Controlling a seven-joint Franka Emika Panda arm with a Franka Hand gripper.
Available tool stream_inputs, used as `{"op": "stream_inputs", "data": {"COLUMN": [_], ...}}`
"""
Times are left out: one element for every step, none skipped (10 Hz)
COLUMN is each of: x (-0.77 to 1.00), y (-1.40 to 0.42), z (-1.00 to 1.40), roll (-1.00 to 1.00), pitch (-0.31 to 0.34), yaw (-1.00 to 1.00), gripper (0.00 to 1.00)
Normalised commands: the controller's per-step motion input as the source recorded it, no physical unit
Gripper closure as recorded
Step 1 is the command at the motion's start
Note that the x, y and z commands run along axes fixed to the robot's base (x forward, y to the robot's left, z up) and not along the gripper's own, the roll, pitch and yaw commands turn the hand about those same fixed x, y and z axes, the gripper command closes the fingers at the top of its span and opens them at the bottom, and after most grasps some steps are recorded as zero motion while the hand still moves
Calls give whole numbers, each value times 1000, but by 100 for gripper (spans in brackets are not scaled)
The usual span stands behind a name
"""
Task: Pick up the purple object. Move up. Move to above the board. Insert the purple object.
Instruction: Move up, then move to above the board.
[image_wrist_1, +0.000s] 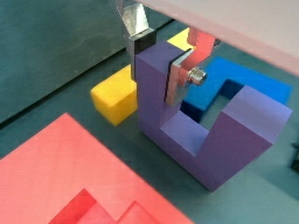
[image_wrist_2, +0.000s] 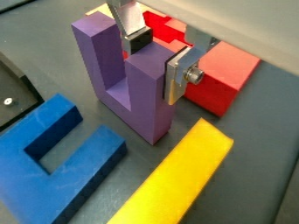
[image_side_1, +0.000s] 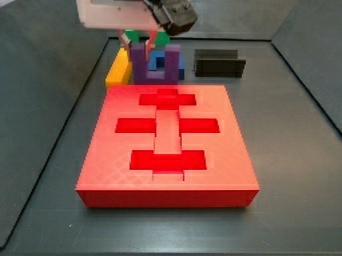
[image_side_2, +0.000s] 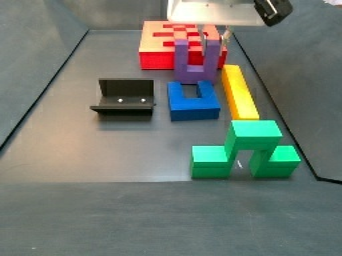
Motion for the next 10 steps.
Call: {"op": "stream_inputs", "data": {"x": [84,22,36,0,-15,-68,-16,36,26,31], "y": [-59,-47,-24,0,7,2,11,5,7,8], "z": [818,523,224,1400,1400,1400,1400,1400,576,184], "roll": [-13,-32,-53,0,4,-33,-53,-54,-39,-45], "pitch": [-9,39,32,0,13,16,10,37,106,81], "yaw": [32,34,21,0,-5,-8,-9,-5,-10,-9], "gripper": [100,100,100,100,100,100,100,100,100,100]}}
